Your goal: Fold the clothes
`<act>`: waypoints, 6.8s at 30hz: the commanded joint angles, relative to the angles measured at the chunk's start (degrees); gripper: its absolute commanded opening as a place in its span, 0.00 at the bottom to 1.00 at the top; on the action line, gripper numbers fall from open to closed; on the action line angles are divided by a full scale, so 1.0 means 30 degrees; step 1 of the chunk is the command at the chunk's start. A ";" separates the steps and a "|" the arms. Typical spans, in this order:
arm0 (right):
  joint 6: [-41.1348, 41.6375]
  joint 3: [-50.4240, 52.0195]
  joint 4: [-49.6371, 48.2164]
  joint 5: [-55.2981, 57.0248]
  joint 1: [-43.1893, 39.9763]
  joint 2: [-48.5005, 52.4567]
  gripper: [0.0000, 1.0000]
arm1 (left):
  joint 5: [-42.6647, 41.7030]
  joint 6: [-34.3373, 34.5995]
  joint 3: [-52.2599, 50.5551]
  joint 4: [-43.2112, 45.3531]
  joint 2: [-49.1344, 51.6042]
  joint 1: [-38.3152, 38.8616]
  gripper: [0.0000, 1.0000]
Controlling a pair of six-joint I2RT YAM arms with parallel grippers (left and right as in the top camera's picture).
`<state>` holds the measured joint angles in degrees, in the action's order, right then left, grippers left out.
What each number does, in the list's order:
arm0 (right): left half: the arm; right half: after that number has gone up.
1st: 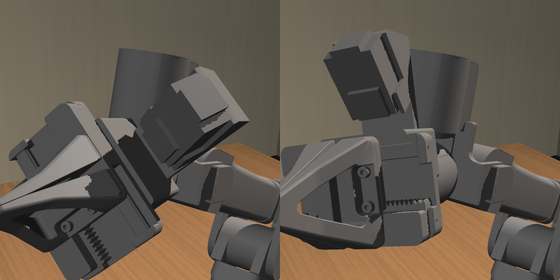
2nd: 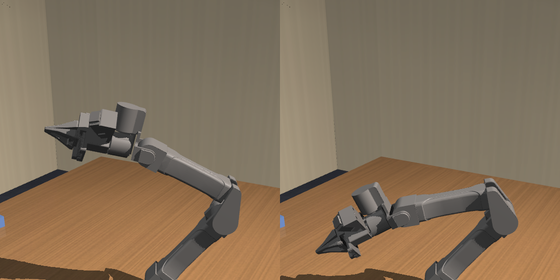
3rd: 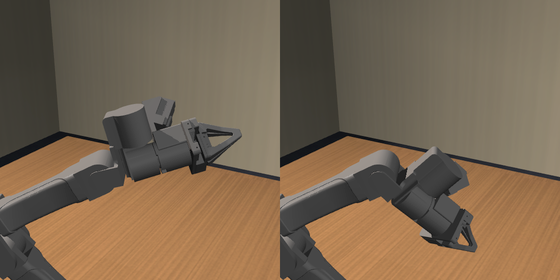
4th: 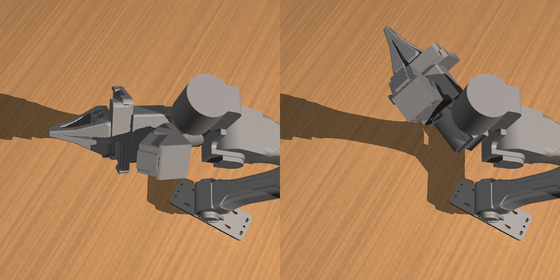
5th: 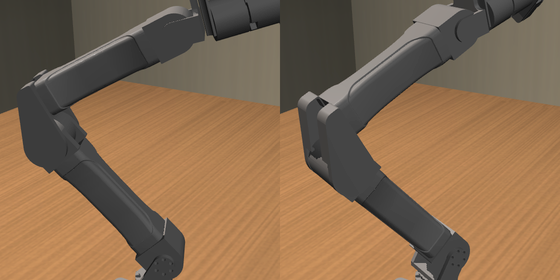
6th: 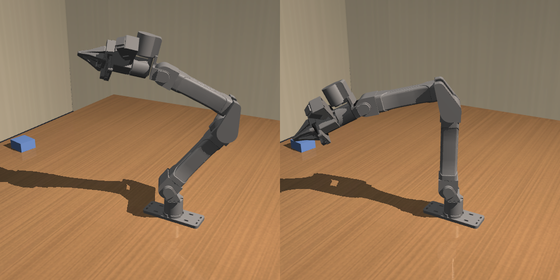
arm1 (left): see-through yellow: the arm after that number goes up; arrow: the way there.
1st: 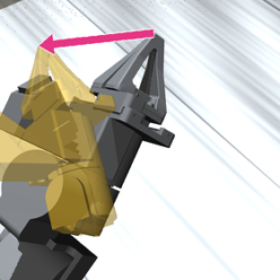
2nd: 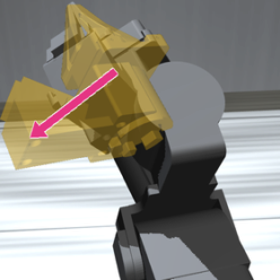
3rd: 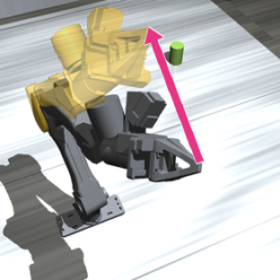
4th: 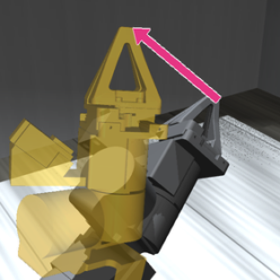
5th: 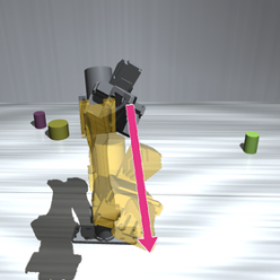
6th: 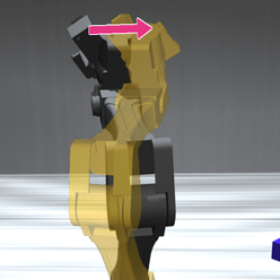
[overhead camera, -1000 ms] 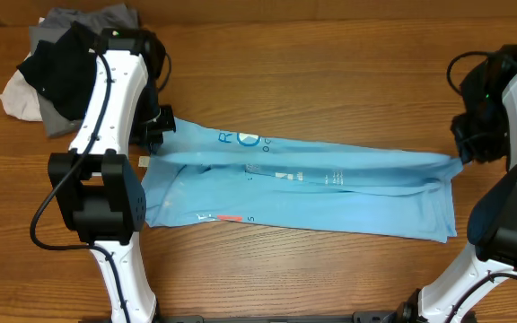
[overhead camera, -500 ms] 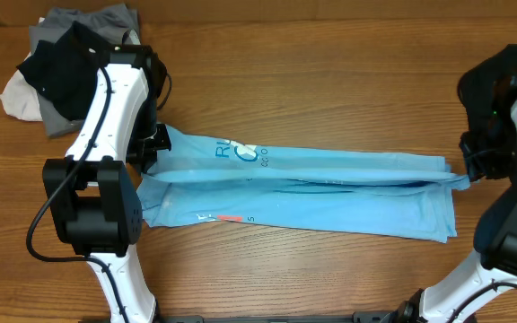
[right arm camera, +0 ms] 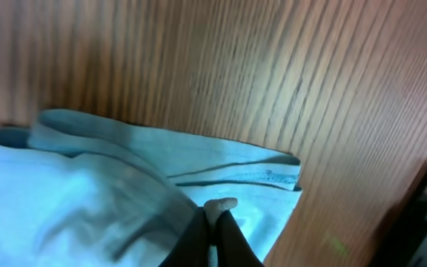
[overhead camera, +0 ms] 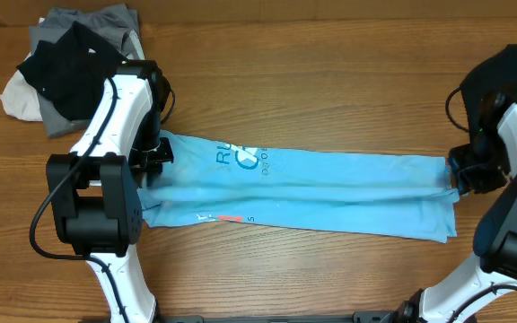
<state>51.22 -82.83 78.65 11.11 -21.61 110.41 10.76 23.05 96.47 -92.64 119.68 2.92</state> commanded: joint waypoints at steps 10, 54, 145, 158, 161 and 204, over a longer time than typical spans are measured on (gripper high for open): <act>-0.3198 -0.0663 -0.1122 -0.1829 0.0022 -0.0481 0.89 | -0.0495 -0.0270 0.0029 0.0823 -0.0532 0.0036 0.76; -0.6054 0.5880 -0.7584 -0.5384 0.3024 -0.0364 0.09 | -0.6907 -0.1625 -0.6936 1.0207 -0.0299 -0.0233 0.06; -1.7660 0.7759 -0.6892 -1.3886 -0.0721 -0.2586 1.00 | -0.5537 -0.1188 -0.1923 0.2171 -0.8182 -0.6411 1.00; -1.7588 0.8743 -0.7519 -1.3741 0.0772 -0.2186 0.86 | -0.5530 -0.1188 -0.1931 0.2601 -0.8182 -0.5668 1.00; -1.7588 0.8881 -0.7861 -1.3726 0.1268 -0.2186 0.67 | -0.5523 -0.1195 -0.1931 0.2601 -0.8182 -0.5661 1.00; -0.9843 0.3876 -0.4575 -0.2229 1.0324 -0.3847 0.04 | -0.5515 -0.1253 -0.1931 0.2987 -0.8182 -0.5661 1.00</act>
<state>19.53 -70.08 65.17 2.90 7.03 100.53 -5.34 20.56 91.07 -83.74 95.98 -14.59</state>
